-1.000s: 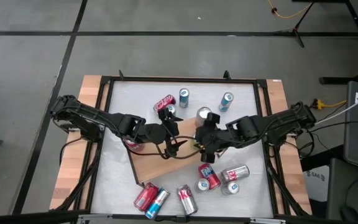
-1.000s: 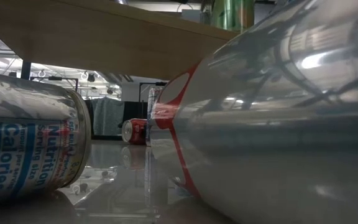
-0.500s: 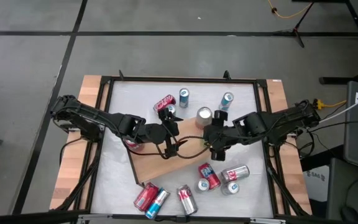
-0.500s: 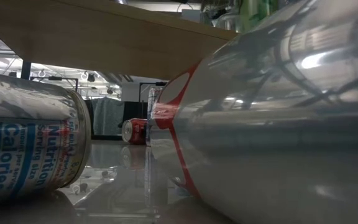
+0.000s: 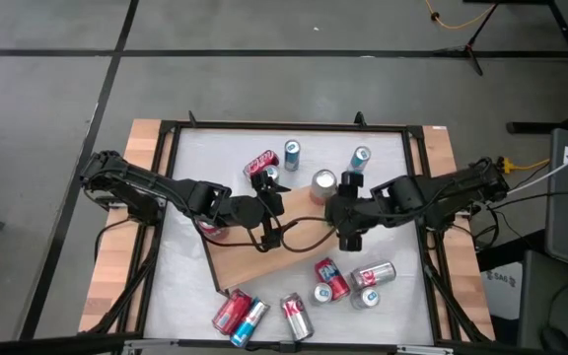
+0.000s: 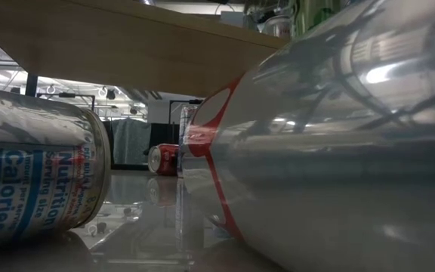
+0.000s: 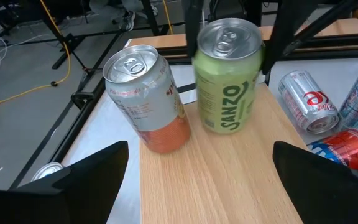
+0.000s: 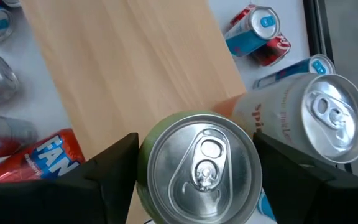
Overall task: Place canned beverage on shelf
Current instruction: Put the light green soda can
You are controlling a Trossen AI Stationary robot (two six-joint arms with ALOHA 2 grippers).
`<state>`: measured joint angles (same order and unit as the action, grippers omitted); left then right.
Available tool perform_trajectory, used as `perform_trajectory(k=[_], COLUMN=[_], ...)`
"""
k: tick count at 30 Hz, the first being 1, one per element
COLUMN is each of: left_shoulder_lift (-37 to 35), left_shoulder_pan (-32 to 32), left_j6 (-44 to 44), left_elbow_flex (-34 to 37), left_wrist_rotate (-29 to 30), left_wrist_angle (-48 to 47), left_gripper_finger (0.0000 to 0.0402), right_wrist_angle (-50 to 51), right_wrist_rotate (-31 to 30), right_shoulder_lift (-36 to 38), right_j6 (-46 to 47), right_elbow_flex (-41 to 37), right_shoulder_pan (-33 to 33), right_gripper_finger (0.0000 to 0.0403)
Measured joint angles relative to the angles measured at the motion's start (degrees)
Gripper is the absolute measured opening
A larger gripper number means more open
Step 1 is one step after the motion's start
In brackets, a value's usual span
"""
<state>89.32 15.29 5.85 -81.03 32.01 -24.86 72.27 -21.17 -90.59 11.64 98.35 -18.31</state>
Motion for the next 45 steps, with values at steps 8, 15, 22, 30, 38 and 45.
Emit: perform_trajectory(k=[8, 15, 22, 30, 38, 45], left_shoulder_lift=[0.0, 0.0, 0.0, 0.0, 0.0, 0.0], left_shoulder_pan=[0.0, 0.0, 0.0, 0.0, 0.0, 0.0], left_j6=[0.0, 0.0, 0.0, 0.0, 0.0, 0.0], left_elbow_flex=[0.0, 0.0, 0.0, 0.0, 0.0, 0.0], left_wrist_rotate=[0.0, 0.0, 0.0, 0.0, 0.0, 0.0], left_wrist_angle=[0.0, 0.0, 0.0, 0.0, 0.0, 0.0], left_gripper_finger=[0.0395, 0.0395, 0.0395, 0.0395, 0.0395, 0.0395], right_wrist_angle=[0.1, 0.1, 0.1, 0.4, 1.1, 1.7], right_wrist_rotate=[0.3, 0.9, 1.2, 1.2, 1.2, 1.2], right_shoulder_lift=[0.0, 0.0, 0.0, 0.0, 0.0, 0.0], right_j6=[-0.4, -0.4, -0.4, -0.4, -0.4, -0.4], right_elbow_flex=[0.0, 0.0, 0.0, 0.1, 0.1, 0.1], right_shoulder_pan=[0.7, 0.7, 0.7, 0.7, 0.7, 0.7], right_gripper_finger=[0.0278, 0.0278, 0.0278, 0.0278, 0.0278, 0.0307])
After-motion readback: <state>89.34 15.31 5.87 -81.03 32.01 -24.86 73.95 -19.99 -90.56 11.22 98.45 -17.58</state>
